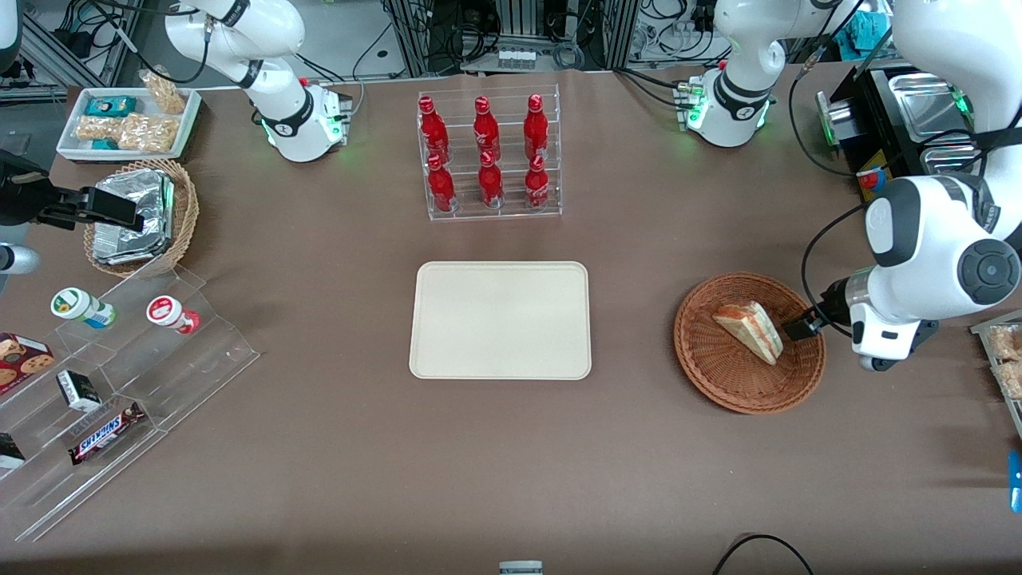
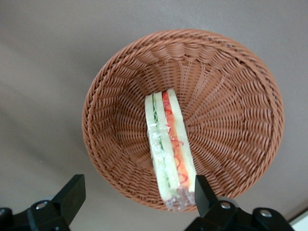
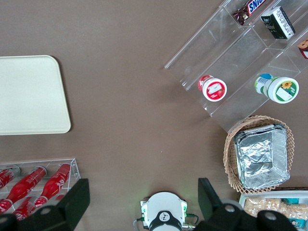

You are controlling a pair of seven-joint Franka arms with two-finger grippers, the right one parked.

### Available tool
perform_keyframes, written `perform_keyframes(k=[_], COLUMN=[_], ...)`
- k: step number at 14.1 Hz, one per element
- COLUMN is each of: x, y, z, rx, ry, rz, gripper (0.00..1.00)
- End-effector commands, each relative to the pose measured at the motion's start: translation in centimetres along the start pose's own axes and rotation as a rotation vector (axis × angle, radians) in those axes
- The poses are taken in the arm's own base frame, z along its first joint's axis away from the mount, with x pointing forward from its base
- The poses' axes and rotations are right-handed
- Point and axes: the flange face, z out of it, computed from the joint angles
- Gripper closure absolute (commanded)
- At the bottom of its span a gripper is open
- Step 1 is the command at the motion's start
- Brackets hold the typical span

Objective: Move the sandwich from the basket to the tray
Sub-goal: 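Close the left gripper on the wrapped sandwich and lift it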

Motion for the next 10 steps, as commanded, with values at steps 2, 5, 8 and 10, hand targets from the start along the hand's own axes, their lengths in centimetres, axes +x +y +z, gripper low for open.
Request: perform_keyframes(k=[2,5,8,10], x=[0.8,0.2,-0.8,-0.8], y=[1.7,4.4,5.9,5.7], z=[1.1,4.4,6.8,8.1], rx=[-0.034,-0.070,-0.046,-0.021], ry=[0.009,-0.016,-0.036,-0.051], rz=[-0.070,-0.065,-0.098,-0.126], gripper=[0.00,0.00,0.00,0.00])
